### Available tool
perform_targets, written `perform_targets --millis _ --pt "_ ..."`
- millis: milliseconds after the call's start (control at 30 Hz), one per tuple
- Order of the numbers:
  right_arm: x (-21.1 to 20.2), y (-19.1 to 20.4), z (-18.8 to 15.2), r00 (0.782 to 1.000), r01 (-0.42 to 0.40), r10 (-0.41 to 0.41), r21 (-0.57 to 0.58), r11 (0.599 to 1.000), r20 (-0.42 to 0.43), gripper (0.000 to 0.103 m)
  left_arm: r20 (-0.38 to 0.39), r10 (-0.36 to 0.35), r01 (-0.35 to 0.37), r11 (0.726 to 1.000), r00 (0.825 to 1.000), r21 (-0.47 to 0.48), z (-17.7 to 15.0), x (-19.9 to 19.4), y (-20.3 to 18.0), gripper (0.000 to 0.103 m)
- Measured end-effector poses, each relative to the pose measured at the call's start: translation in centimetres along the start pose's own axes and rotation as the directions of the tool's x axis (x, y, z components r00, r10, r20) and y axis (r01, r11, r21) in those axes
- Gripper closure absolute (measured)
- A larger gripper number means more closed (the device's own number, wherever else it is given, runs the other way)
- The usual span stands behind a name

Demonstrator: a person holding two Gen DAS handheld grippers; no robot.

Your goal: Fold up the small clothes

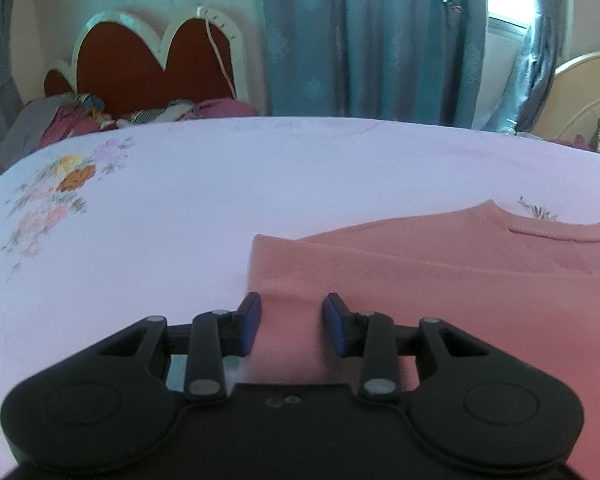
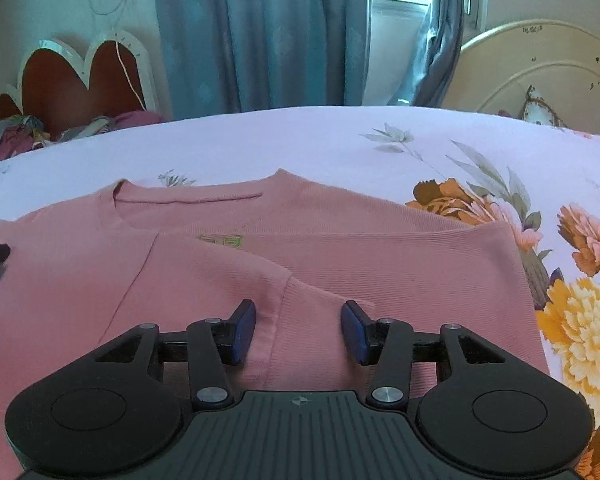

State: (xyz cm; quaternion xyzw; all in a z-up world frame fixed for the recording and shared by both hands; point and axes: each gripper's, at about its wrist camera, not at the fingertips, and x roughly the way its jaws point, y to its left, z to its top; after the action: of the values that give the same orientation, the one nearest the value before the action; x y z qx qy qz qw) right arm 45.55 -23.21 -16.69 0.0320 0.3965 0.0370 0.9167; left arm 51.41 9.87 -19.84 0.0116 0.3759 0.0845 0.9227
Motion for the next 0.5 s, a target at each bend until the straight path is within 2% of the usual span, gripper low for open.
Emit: perform_targets --millis 67,133,300,333,433,500 --pt "-1.5 -0.1 -0.1 0.999 -0.021 0.02 0.019 1.0 0.04 0.056 0.007 -0.001 0.001 1.0 1.0 0.006 -0.2 -1.1 -0.2 0.07" --pt "-2.4 0.1 -0.3 0.998 -0.036 0.035 0.018 0.999 0.051 0.056 0.019 -0.031 0.031 0.999 0.999 0.017 -0.8 -2.4 -0.5 0.07" --pt "-3.2 0.5 -1.9 0.999 -0.048 0.048 -0.012 0.999 0.012 0.056 0.001 -0.083 0.083 0.995 0.997 0.05 -3.1 -5.3 -1.9 0.069" --pt "-2.8 0.4 -2.2 0.999 -0.048 0.048 -0.018 0.999 -0.016 0.056 -0.011 -0.089 0.09 0.995 0.996 0.048 -3.6 -5.6 -2.1 0.068" --pt "-2.7 0.6 -2.6 0.999 -0.034 0.033 -0.04 0.999 -0.022 0.056 -0.035 -0.077 0.078 0.996 0.996 0.049 -5.1 -6.1 -2.5 0.067" --pt "-3.4 0.6 -2.3 0.999 -0.032 0.032 -0.014 0.999 -0.014 0.056 -0.032 -0.06 0.062 0.996 0.998 0.061 -5.4 -6.4 -2.7 0.067"
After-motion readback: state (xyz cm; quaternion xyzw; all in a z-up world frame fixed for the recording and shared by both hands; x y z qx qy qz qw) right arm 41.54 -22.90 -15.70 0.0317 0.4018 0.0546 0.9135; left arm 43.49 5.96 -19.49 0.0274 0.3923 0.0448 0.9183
